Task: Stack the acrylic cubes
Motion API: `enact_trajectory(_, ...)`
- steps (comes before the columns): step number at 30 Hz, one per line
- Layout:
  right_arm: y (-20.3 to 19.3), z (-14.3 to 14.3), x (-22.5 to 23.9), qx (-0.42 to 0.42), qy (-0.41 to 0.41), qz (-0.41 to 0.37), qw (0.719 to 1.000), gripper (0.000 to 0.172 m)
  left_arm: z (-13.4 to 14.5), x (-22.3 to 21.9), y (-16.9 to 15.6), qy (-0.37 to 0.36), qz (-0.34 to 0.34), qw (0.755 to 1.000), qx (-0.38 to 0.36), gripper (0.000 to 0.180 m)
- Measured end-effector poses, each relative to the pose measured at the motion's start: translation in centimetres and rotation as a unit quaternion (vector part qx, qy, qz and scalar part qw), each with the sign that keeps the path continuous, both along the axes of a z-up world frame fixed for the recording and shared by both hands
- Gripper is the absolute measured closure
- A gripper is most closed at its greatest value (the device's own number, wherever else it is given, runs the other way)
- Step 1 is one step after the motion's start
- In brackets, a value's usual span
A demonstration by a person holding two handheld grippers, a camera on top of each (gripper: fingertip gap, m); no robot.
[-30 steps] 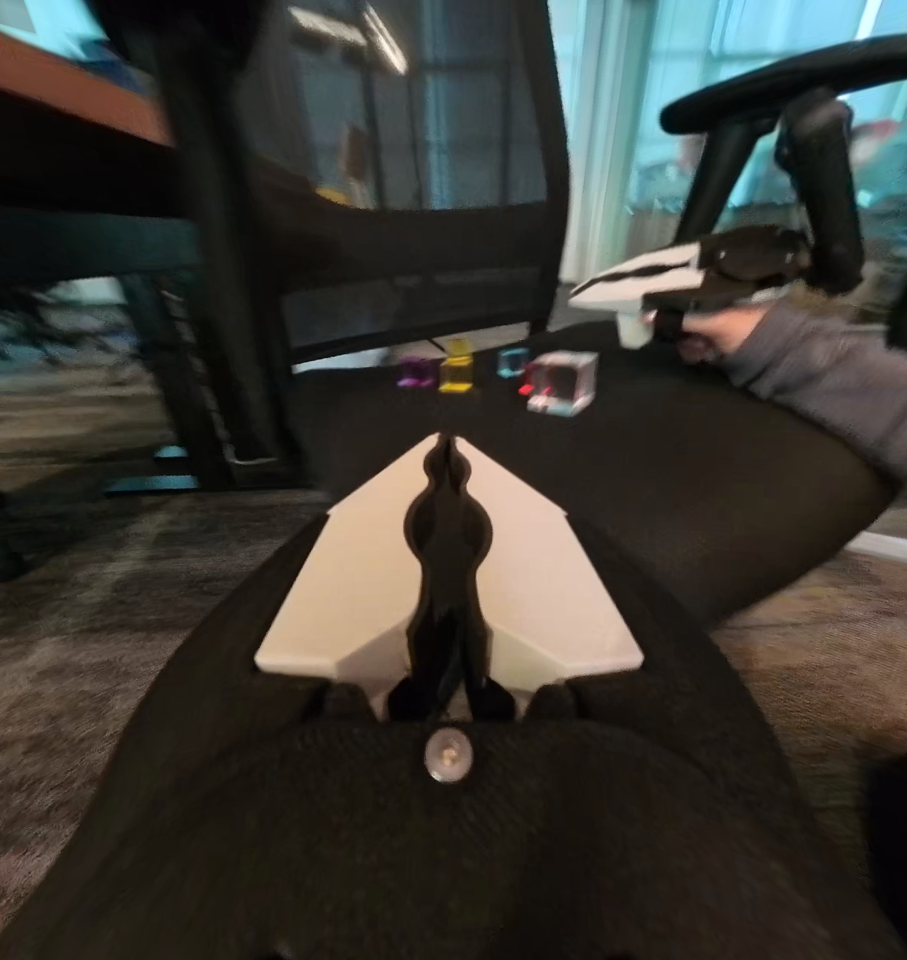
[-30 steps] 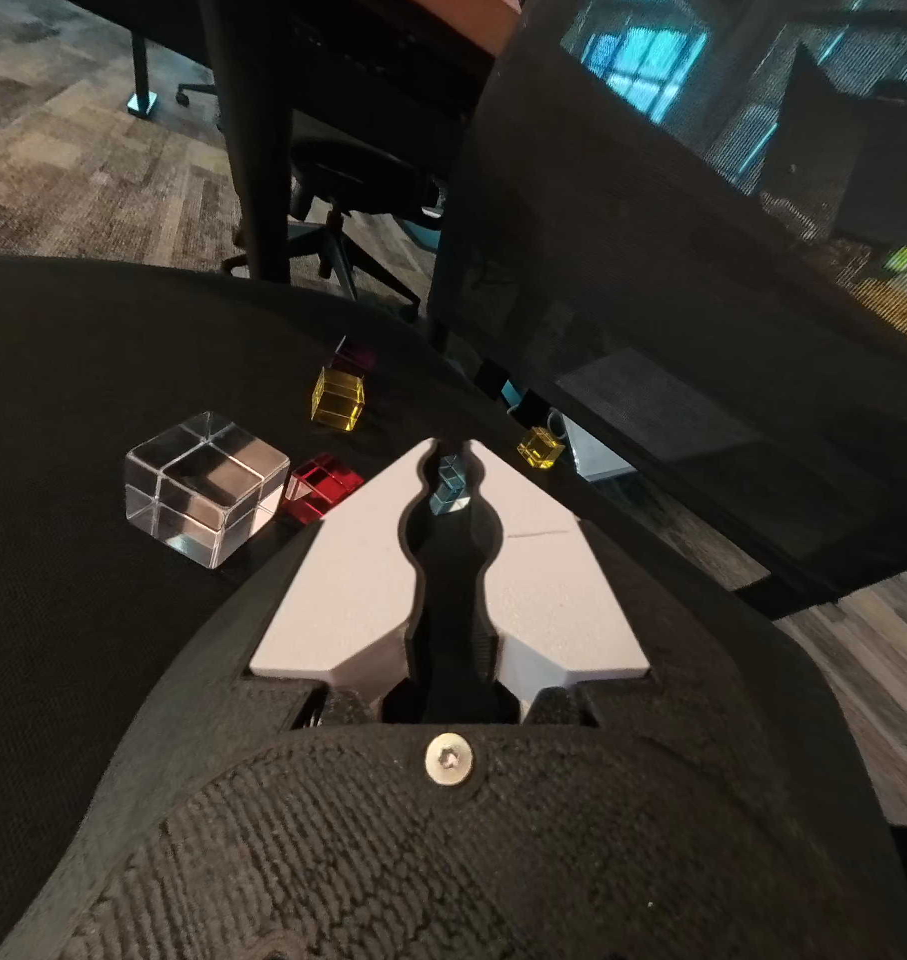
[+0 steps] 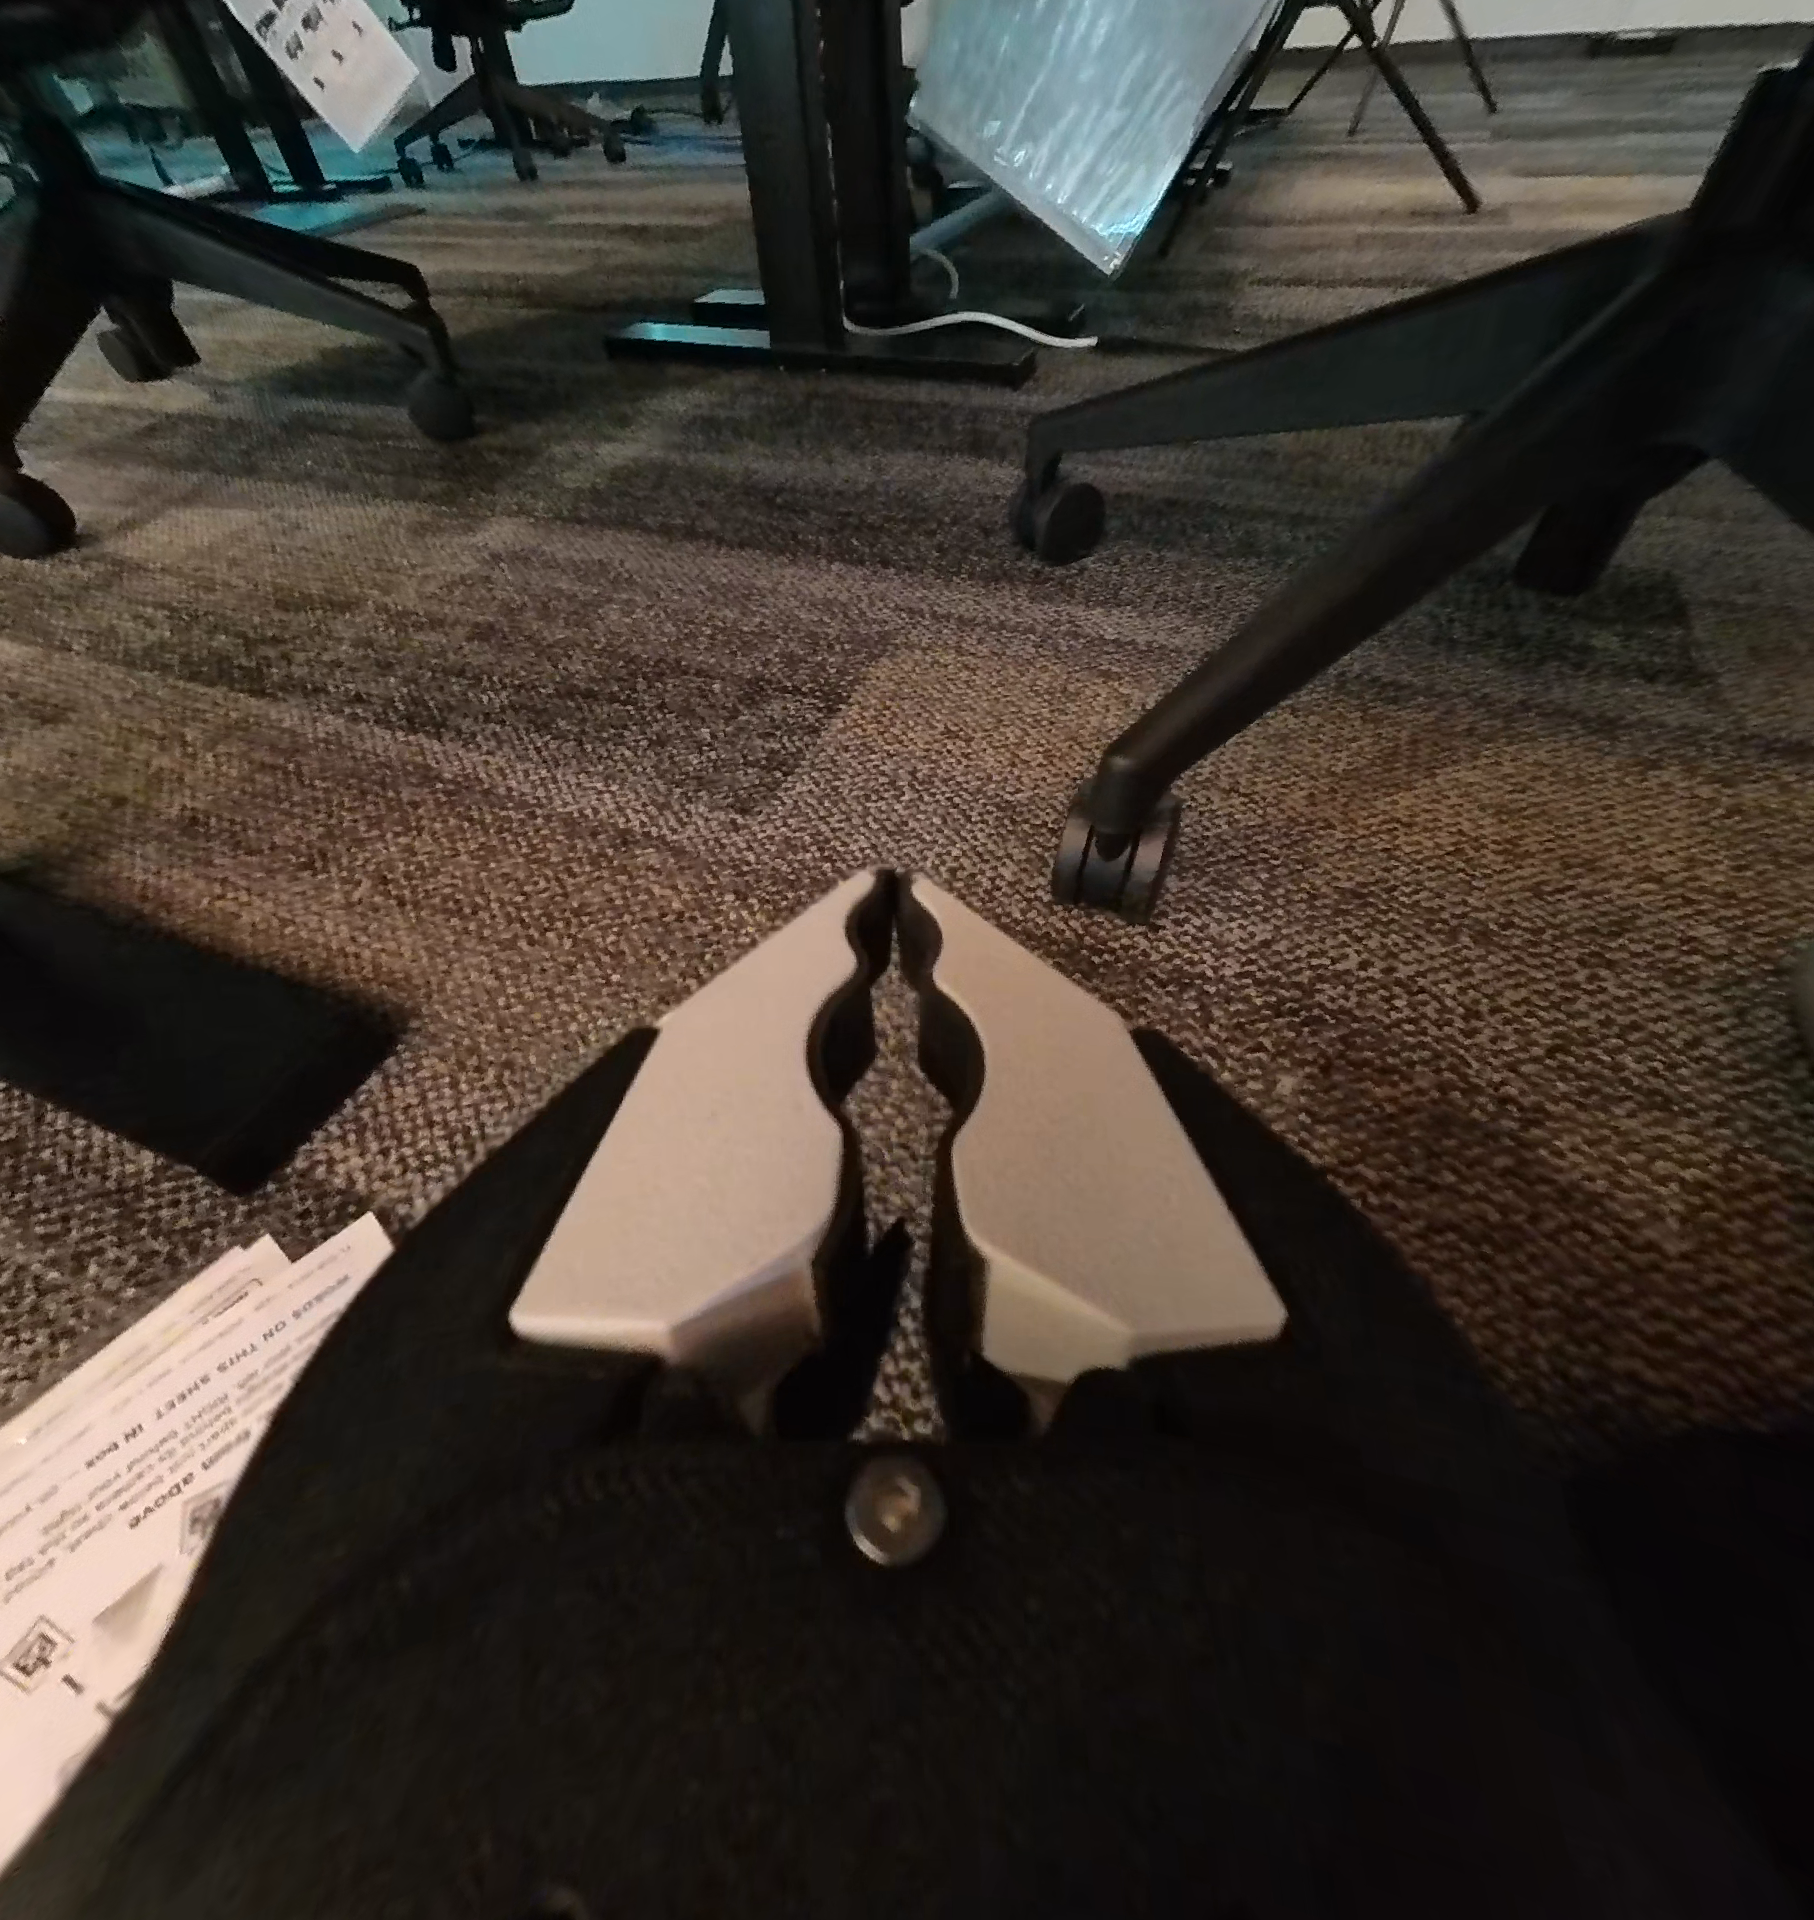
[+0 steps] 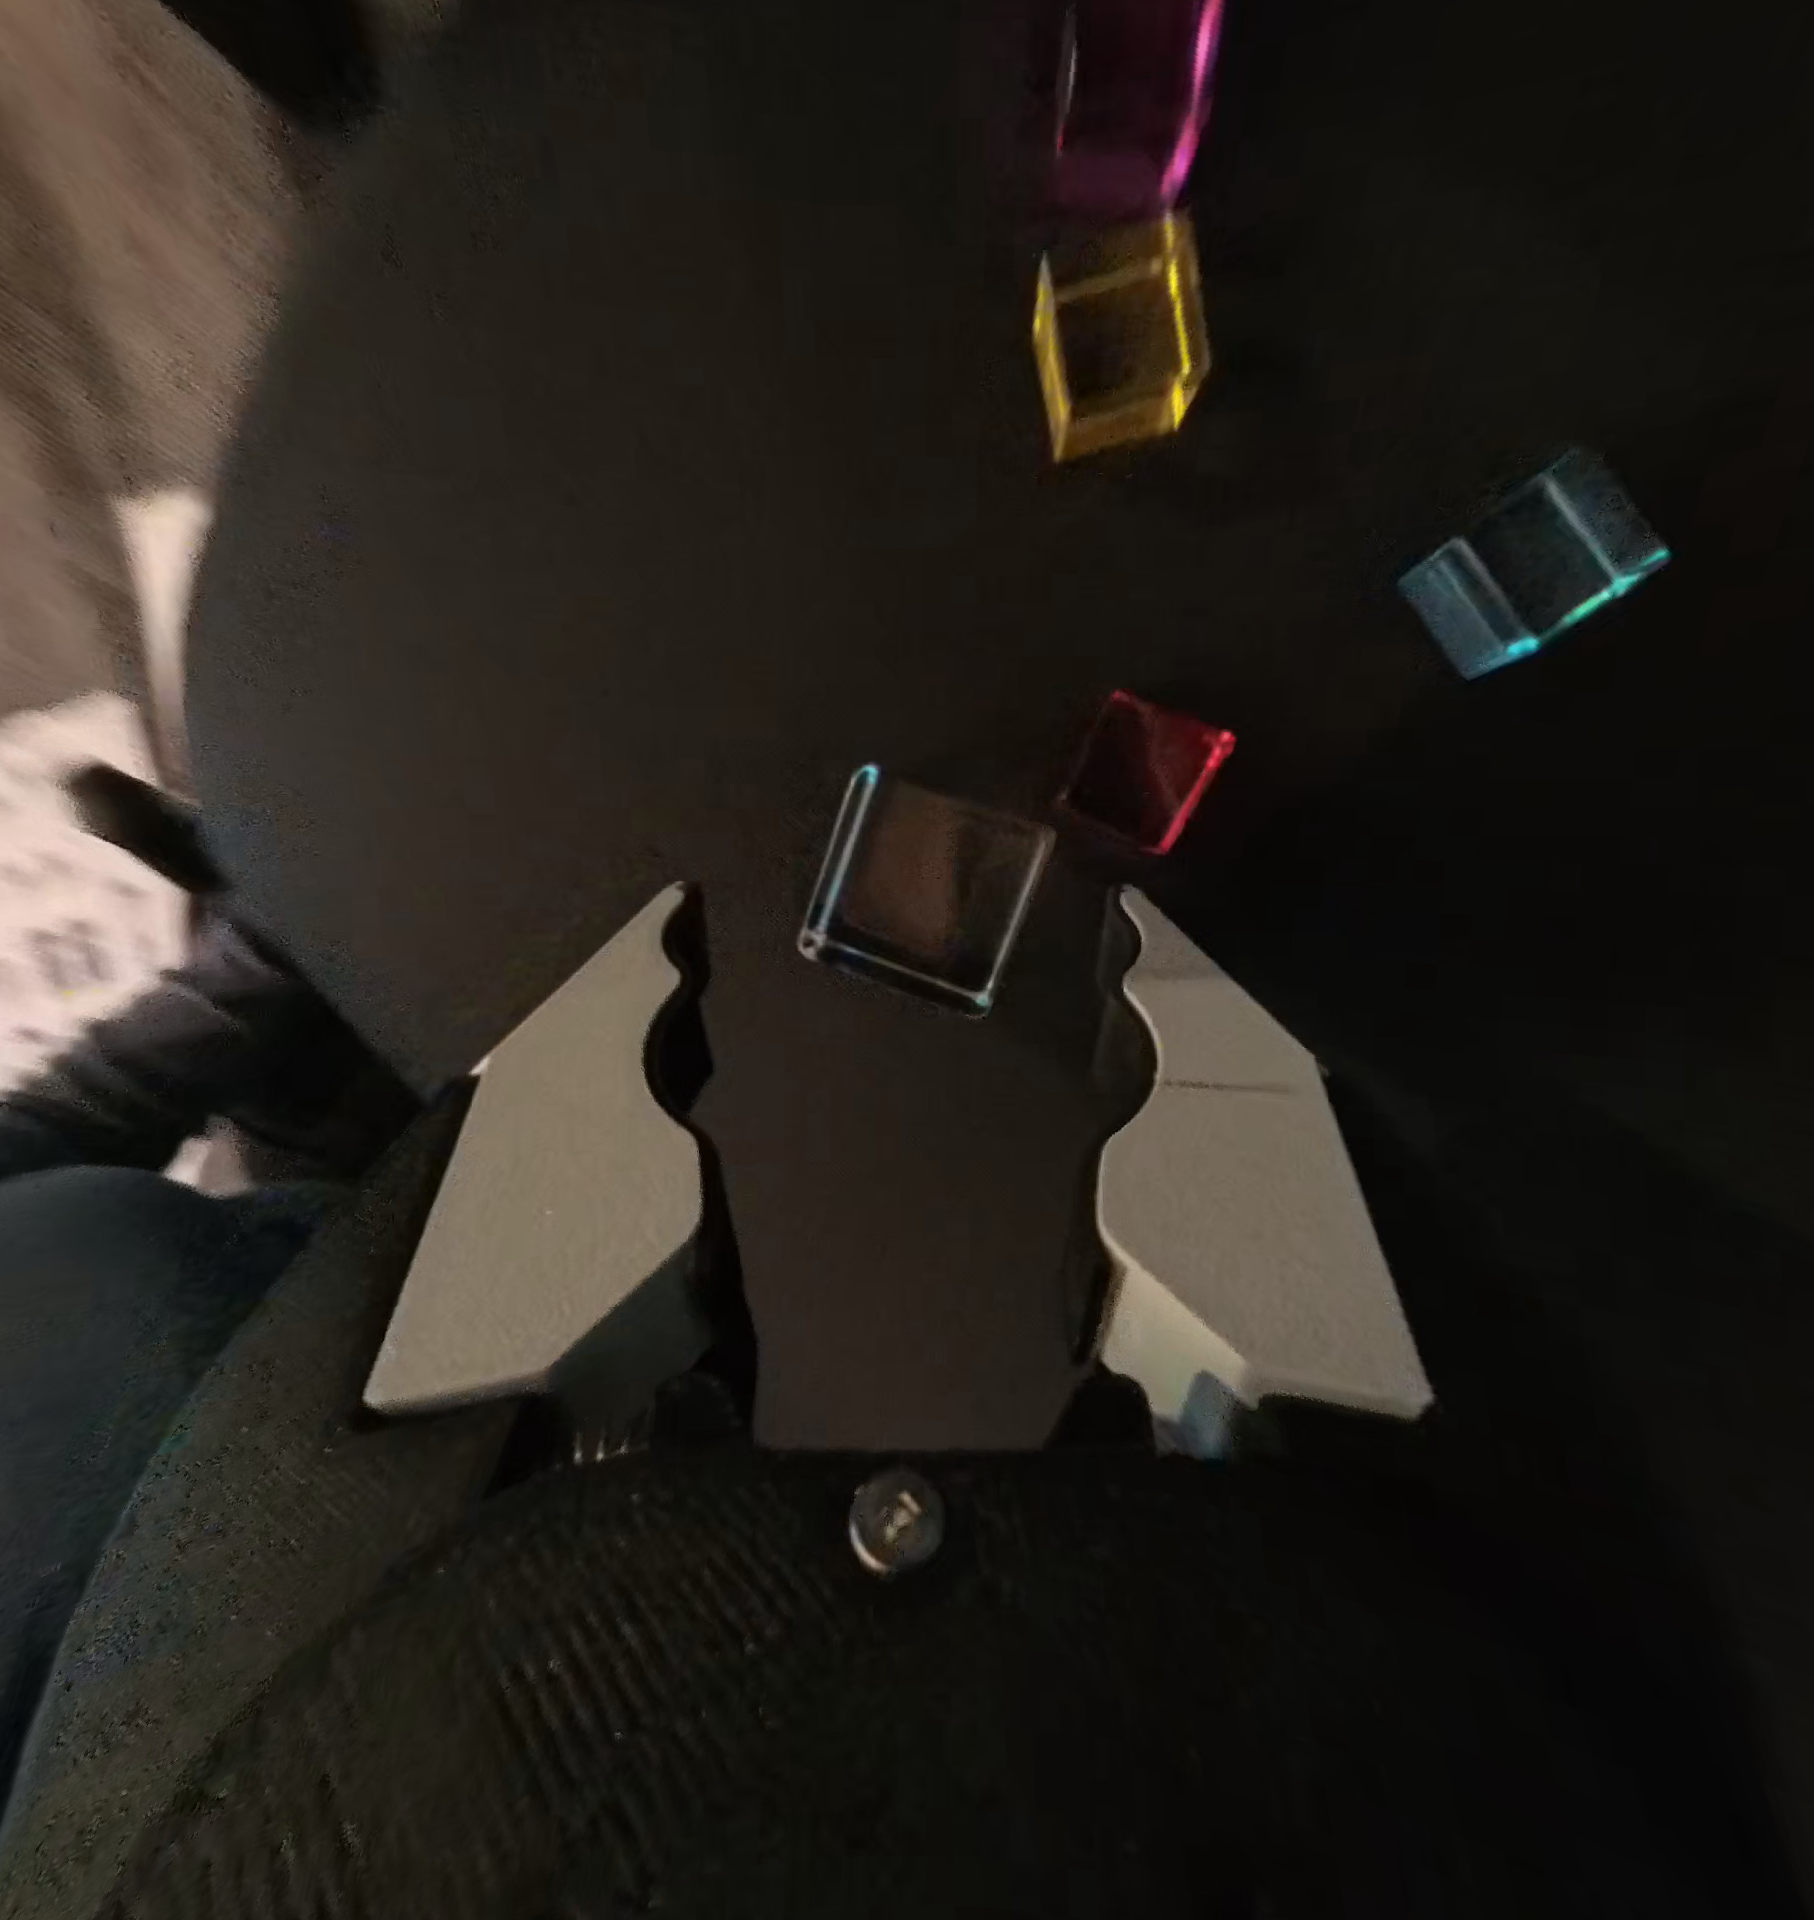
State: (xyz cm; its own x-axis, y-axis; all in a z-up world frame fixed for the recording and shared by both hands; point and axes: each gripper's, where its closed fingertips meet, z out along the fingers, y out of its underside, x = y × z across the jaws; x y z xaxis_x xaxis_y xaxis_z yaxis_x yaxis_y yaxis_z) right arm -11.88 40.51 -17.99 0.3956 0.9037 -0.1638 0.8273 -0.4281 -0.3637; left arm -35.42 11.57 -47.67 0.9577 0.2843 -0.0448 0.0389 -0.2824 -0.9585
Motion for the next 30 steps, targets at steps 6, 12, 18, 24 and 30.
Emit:
enact_trajectory(6, 1.5, -0.9, 3.4, 0.092, -0.169, 0.106, 0.976, 0.127, -0.4, -0.3, -0.2, -0.018, 0.006, 1.0, -0.001, 0.18)
enact_trajectory(12, 3.1, -1.2, 7.2, 0.093, -0.216, 0.334, 0.913, 0.127, -0.4, -0.7, -0.3, -0.024, 0.014, 1.0, 0.004, 0.18)
enact_trajectory(18, 4.3, -0.9, 5.8, 0.089, -0.227, 0.329, 0.912, 0.118, -0.1, -1.2, -0.6, -0.042, 0.024, 0.999, 0.016, 0.18)
enact_trajectory(24, 3.8, 1.2, 0.3, -0.017, -0.171, 0.084, 0.981, 0.109, -0.6, -1.3, -0.4, -0.054, 0.022, 0.998, 0.01, 0.18)
enact_trajectory(30, 5.1, -1.0, -0.4, -0.012, -0.225, -0.038, 0.974, 0.123, -0.8, -1.4, -0.5, -0.063, 0.022, 0.998, 0.011, 0.18)
